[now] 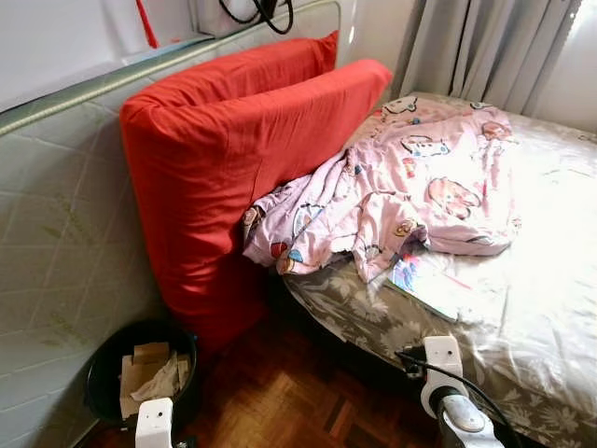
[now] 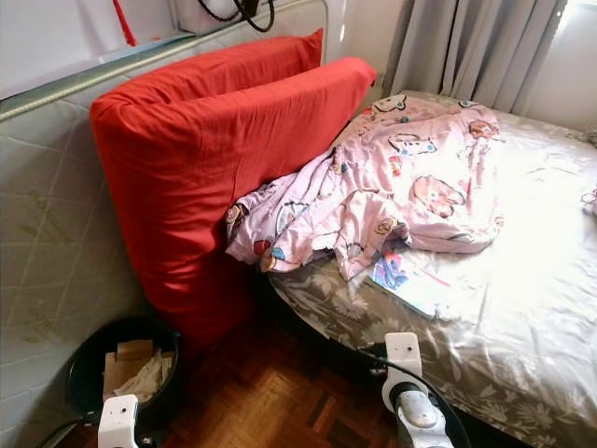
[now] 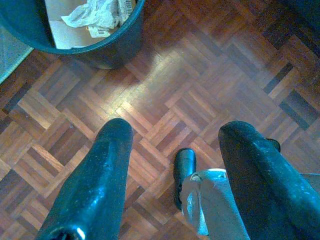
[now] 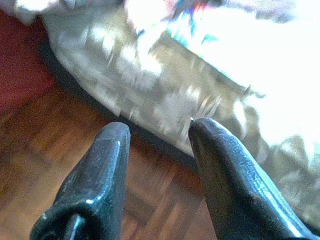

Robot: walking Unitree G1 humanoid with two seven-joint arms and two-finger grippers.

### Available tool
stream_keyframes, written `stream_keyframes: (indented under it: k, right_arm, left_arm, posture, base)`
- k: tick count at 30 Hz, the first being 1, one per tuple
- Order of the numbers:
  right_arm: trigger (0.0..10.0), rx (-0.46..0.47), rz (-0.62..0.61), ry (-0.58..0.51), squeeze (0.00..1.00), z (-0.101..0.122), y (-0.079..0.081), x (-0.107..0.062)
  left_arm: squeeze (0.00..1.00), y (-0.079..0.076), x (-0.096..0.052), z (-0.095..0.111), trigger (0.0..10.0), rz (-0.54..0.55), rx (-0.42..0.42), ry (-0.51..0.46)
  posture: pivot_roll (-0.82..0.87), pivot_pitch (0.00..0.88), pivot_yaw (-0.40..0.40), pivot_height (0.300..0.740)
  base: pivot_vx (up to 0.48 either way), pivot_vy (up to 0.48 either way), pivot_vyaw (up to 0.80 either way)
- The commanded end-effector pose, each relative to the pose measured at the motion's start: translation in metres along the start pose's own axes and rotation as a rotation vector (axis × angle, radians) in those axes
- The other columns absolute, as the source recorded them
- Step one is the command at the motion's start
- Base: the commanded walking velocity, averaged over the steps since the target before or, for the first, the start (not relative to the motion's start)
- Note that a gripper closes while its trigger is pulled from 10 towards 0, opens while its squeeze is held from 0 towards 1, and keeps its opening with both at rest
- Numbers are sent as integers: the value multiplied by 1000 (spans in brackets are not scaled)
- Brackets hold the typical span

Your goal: Clean up the room

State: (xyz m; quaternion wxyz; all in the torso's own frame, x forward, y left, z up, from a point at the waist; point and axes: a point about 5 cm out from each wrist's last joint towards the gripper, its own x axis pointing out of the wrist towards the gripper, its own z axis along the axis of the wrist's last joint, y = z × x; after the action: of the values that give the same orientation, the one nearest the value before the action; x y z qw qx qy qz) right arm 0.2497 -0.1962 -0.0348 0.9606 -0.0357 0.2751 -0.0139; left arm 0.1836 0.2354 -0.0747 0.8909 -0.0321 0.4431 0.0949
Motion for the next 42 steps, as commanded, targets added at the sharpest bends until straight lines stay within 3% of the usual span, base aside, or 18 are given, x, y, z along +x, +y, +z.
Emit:
stream_keyframes:
  k: [1,5,7,8,10,13,16,19,21,24,27,28,32,33,35,37,38,42]
  right_arm:
    - [10000,13,-29,-43,0,2,-1,-1]
    - [10000,-60,-38,-101,0,7,-2,-2]
    - [10000,-93,-60,-362,0,65,-12,5]
    - [10000,-93,-60,-362,0,65,-12,5]
    - [10000,-85,-96,-466,0,91,-21,5]
    - [10000,-140,-72,-510,0,95,-25,2]
    - [10000,-93,-104,-544,0,103,-33,1]
    - [10000,-78,-107,-632,0,122,-33,-1]
    - [10000,-82,-102,-633,0,121,-32,-2]
    - [10000,-147,-102,-555,0,104,-36,-2]
    - [10000,-88,-92,-275,0,54,-49,1]
    - [10000,-122,-92,-154,0,31,-51,-2]
    - [10000,-167,-53,80,0,-18,-47,-14]
    - [10000,-116,-37,178,0,-37,-43,-20]
    - [10000,-112,-47,245,0,-52,-41,-26]
    - [10000,-23,-54,318,0,-68,-38,-34]
    - [10000,-41,-72,356,0,-76,-38,-38]
    - [10000,-1,-119,407,0,-88,-36,-45]
  left_arm:
    - [0,3,-1,-2,10000,11,-7,8]
    - [0,3,-1,-3,10000,9,-9,7]
    - [0,2,-1,-3,10000,10,-17,3]
    - [0,2,-1,-3,10000,10,-17,3]
    - [0,2,-1,-3,10000,11,-22,1]
    - [0,2,-1,-4,10000,13,-25,0]
    - [0,2,-1,-4,10000,14,-30,-1]
    - [0,2,-1,-4,10000,13,-32,-3]
    - [0,2,-1,-4,10000,13,-34,-3]
    - [0,1,-1,-5,10000,15,-43,-6]
    - [0,1,-1,-5,10000,15,-44,-5]
    - [0,1,-1,-5,10000,14,-43,-4]
    - [0,1,-1,-5,10000,15,-46,-5]
    - [0,2,-1,-4,10000,16,-46,-6]
    - [0,2,-1,-4,10000,17,-44,-6]
    - [0,3,-1,-3,10000,19,-41,-7]
    - [0,4,-1,-3,10000,19,-36,-6]
    - [0,4,-1,-2,10000,17,-29,-5]
  posture:
    - [77,0,1,740]
    - [72,0,-6,740]
    - [72,0,-10,740]
    - [72,0,-10,740]
    - [65,0,-11,740]
    - [55,0,-8,740]
    - [56,0,-9,740]
    - [56,0,-9,740]
    - [50,0,-26,740]
    - [49,0,-32,740]
    - [46,0,-26,740]
    - [46,0,-26,740]
    - [64,0,-22,740]
    - [63,0,-2,740]
    - [57,0,8,740]
    - [47,0,26,740]
    - [44,0,29,740]
    - [68,0,32,740]
  base:
    - [0,0,0]
    - [0,0,0]
    - [0,0,0]
    - [0,0,0]
    - [0,0,0]
    - [0,0,0]
    - [0,0,0]
    - [0,0,0]
    - [0,0,0]
    - [0,0,0]
    - [0,0,0]
    - [0,0,0]
    - [0,0,0]
    - [0,0,0]
    - [0,0,0]
    - [0,0,0]
    - [0,0,0]
    - [0,0,0]
